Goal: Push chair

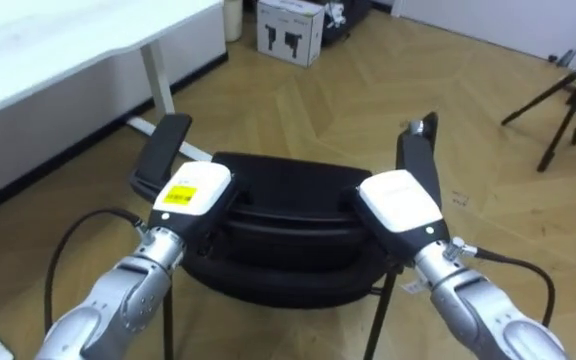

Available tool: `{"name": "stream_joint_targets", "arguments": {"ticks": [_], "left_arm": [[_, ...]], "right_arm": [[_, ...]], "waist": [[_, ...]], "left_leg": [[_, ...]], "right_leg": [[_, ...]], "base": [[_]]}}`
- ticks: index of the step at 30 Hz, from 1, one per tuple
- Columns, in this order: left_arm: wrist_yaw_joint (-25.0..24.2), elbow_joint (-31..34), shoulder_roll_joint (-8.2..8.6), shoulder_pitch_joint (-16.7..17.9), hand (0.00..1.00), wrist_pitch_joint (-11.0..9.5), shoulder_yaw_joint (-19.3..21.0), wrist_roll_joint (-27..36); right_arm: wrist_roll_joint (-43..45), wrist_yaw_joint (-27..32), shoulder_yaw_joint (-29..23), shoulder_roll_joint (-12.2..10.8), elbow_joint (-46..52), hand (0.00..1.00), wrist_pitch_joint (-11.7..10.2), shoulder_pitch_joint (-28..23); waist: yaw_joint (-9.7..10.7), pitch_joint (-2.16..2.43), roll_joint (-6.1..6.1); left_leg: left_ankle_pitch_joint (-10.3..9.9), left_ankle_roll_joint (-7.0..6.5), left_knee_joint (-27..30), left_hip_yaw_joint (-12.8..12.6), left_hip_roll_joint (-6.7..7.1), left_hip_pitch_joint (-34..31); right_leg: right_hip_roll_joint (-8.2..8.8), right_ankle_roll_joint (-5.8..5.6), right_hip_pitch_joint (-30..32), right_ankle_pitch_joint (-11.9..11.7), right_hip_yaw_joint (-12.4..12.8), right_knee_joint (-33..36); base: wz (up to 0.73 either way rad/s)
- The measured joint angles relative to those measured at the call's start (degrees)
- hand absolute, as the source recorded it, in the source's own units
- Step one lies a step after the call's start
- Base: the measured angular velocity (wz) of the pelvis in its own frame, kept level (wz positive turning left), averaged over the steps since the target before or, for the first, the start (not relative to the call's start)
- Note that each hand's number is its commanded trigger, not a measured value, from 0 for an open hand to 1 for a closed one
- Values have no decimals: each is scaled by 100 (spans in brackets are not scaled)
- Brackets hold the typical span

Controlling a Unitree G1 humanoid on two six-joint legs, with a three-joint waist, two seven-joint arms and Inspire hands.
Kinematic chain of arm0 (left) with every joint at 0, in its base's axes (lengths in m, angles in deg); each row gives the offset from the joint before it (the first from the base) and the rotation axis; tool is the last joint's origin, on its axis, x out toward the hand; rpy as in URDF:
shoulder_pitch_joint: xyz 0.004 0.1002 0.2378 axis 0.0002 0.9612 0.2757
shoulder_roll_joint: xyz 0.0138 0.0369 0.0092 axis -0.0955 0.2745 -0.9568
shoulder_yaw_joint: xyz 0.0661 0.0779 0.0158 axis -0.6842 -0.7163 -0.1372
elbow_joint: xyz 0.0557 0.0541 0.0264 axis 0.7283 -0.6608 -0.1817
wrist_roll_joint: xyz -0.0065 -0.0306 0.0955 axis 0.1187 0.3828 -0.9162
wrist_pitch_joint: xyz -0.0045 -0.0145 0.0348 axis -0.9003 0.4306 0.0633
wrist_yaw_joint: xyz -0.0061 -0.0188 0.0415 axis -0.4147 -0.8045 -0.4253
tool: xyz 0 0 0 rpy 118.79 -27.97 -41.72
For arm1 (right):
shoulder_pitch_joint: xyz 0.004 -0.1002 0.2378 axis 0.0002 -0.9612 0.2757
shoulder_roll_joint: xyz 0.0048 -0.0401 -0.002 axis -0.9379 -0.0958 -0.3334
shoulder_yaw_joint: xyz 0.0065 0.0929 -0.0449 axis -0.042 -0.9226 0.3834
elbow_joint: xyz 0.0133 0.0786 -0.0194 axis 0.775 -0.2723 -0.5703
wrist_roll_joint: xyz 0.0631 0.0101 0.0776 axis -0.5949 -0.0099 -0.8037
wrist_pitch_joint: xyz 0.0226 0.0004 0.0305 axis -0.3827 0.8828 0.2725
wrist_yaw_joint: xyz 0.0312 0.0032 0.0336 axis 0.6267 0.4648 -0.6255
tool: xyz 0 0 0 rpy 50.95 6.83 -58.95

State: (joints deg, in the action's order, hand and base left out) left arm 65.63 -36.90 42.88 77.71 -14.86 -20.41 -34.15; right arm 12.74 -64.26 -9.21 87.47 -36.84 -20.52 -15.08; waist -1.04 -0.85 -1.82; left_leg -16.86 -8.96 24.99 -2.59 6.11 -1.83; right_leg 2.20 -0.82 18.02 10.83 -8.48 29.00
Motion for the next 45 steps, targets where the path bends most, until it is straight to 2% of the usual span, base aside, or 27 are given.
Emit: {"name": "stream_joint_targets", "arguments": {"ticks": [3, 4, 5, 6, 7, 9, 11, 12, 14, 17, 22, 27, 28, 29, 30, 31, 32, 33, 34, 35, 36, 37, 38, 40, 41, 43, 45], "left_arm": [[-7, -5, 61, 57, 100, -3, 13, 5], [-5, -17, 80, 67, 100, -2, 20, 5], [10, -58, 121, 54, 100, -1, 20, 4], [29, -71, 129, 73, 100, -2, 19, 3], [38, -71, 140, 28, 100, -2, 19, 4], [34, -73, 133, -23, 100, 1, 19, -3], [55, -7, 100, 36, 100, -1, 50, -10], [76, 0, 102, 49, 100, -2, 51, -9], [135, -54, 136, 82, 100, -2, 51, -9], [232, -1, 129, 75, 100, -1, 55, -7], [392, -105, 188, -47, 100, 17, 208, -5], [508, -161, 282, 40, 100, 29, 453, -9], [542, -99, 281, 91, 100, 66, 481, 4], [548, -65, 261, 116, 100, 104, 485, 7], [547, -41, 259, 138, 100, 144, 473, 7], [529, -18, 250, 171, 100, 248, 439, 8], [544, 178, 180, 231, 100, 297, 562, 57], [561, 367, 98, 356, 100, 287, 683, 128], [613, 590, 13, 403, 100, 298, 840, 192], [612, 565, 95, 265, 100, 469, 746, 191], [585, 537, 89, 181, 100, 559, 654, 191], [523, 492, 95, 80, 100, 626, 551, 182], [509, 485, 82, 64, 100, 679, 483, 154], [503, 475, 99, 64, 100, 717, 421, 106], [494, 508, 99, 63, 100, 748, 397, 106], [479, 570, 107, 67, 100, 804, 375, 99], [468, 642, 122, 110, 100, 860, 376, 60]], "right_arm": [[-24, -11, -54, 24, -16, 100, -91, -52], [11, -25, -74, 23, -10, 100, -94, -52], [68, -76, -158, 30, 38, 100, -109, -55], [78, -107, -193, 31, 73, 100, -117, -53], [73, -153, -242, 31, 93, 100, -124, -46], [88, -247, -249, -7, 87, 100, -92, -8], [202, -336, -259, -4, 96, 100, -175, -5], [204, -335, -260, -4, 100, 100, -182, -5], [163, -341, -262, -7, 75, 100, -184, 7], [109, -306, -264, 4, 75, 100, -184, 56], [114, -502, -196, -1, 23, 100, -118, 472], [132, -767, 100, -36, 21, 100, 134, 845], [131, -806, 229, -52, 22, 100, 235, 942], [136, -855, 246, -136, 21, 100, 323, 953], [139, -879, 254, -188, 0, 100, 361, 953], [136, -891, 275, -274, -80, 100, 412, 963], [45, -922, 470, -258, -83, 100, 474, 1189], [-48, -946, 568, -217, -6, 100, 473, 1352], [-131, -975, 659, -161, 194, 100, 555, 1553], [-135, -1004, 653, -160, 214, 100, 718, 1555], [-165, -1026, 653, -166, 158, 100, 767, 1557], [-215, -1021, 653, -198, 8, 100, 772, 1561], [-189, -966, 654, -247, -100, 100, 763, 1547], [-203, -881, 653, -243, -135, 100, 760, 1467], [-214, -828, 653, -226, -135, 100, 753, 1452], [-213, -759, 653, -205, -135, 100, 745, 1451], [-211, -726, 654, -208, -150, 100, 744, 1438]], "waist": [[136, 34, -63], [124, 35, -79], [125, 86, 23], [100, 73, -3], [49, 103, 49], [12, 74, 25], [-88, 29, -54], [-88, 22, -67], [-183, 6, -114], [-395, 1, -218], [-817, -32, -333], [-1189, -19, -369], [-1217, 2, -406], [-1238, 21, -466], [-1241, 41, -508], [-1186, 121, -454], [-1119, 71, -298], [-1172, 54, -467], [-1302, 92, -556], [-1284, 98, -552], [-1271, 82, -591], [-1233, 69, -608], [-1111, 7, -625], [-1015, -8, -623], [-989, -10, -638], [-989, -9, -653], [-1039, -11, -659]], "left_leg": [[-424, 103, 188, 342, 70, 380], [-491, 135, 214, 396, 39, 425], [-598, 188, 277, 540, -24, 490], [-649, 217, 289, 586, -52, 529], [-765, 291, 377, 596, -174, 598], [-841, 506, 1061, 310, -423, 510], [-556, 951, 2391, -22, -761, 116], [-431, 1026, 2685, -49, -832, 15], [228, 1066, 3491, -257, -1141, -289], [789, 1149, 3844, -339, -1345, -498], [783, 1187, 3780, 14, -1349, -1029], [779, 1200, 2660, 188, -1332, -1190], [764, 1225, 2293, 176, -1323, -1201], [764, 1219, 1880, 129, -1258, -1201], [764, 1213, 1656, 95, -1234, -1198], [772, 1188, 1330, 87, -1333, -1201], [672, 1189, 1488, 102, -1574, -1292], [514, 1348, 1610, 21, -1584, -1402], [182, 1645, 1819, -27, -1640, -1639], [124, 1620, 1831, 96, -1614, -1739], [123, 1617, 1784, 173, -1568, -1754], [147, 1585, 1594, 209, -1447, -1724], [199, 1559, 1267, 211, -1358, -1662], [441, 1439, 704, 42, -1304, -1544], [629, 1398, 428, -50, -1251, -1536], [855, 1411, 90, -45, -1129, -1514], [1116, 1430, -77, -39, -1108, -1458]], "right_leg": [[-113, 208, -235, -686, 104, -598], [-164, 259, -293, -730, 100, -578], [-216, 353, -351, -691, 28, -472], [-233, 431, -363, -635, -14, -394], [-247, 584, -424, -534, -188, -254], [-276, 728, -588, -215, -432, -18], [-286, 887, -806, 219, -660, 326], [-283, 899, -859, 301, -722, 387], [-290, 1021, -1121, 570, -941, 440], [-299, 1147, -1292, 800, -1100, 403], [-330, 1292, -1329, 902, -1289, 202], [-280, 1312, -1588, 891, -1990, -347], [-265, 1277, -1679, 906, -2282, -496], [-223, 993, -1755, 974, -2597, -568], [-183, 681, -1765, 1040, -2737, -511], [-147, -307, -1634, 1024, -2753, -8], [73, 14, -879, 1334, -1771, 1214], [301, 244, -523, 1547, -1051, 1497], [499, 874, -213, 1925, -1127, 1941], [674, 929, -337, 1957, -1635, 1948], [732, 938, -488, 1950, -1904, 1802], [774, 1044, -893, 1866, -2556, 1341], [719, 1084, -1314, 1765, -3129, 840], [604, 1016, -1726, 1600, -3829, 256], [570, 967, -1833, 1537, -4118, 41], [554, 923, -1893, 1502, -4299, -99], [554, 914, -1951, 1503, -4389, -143]], "base": [[55], [33], [32], [42], [39], [38], [31], [43], [46], [33], [10], [7], [34], [40], [53], [36], [19], [-9], [23], [51], [98], [106], [111], [98], [75], [52], [35]]}}
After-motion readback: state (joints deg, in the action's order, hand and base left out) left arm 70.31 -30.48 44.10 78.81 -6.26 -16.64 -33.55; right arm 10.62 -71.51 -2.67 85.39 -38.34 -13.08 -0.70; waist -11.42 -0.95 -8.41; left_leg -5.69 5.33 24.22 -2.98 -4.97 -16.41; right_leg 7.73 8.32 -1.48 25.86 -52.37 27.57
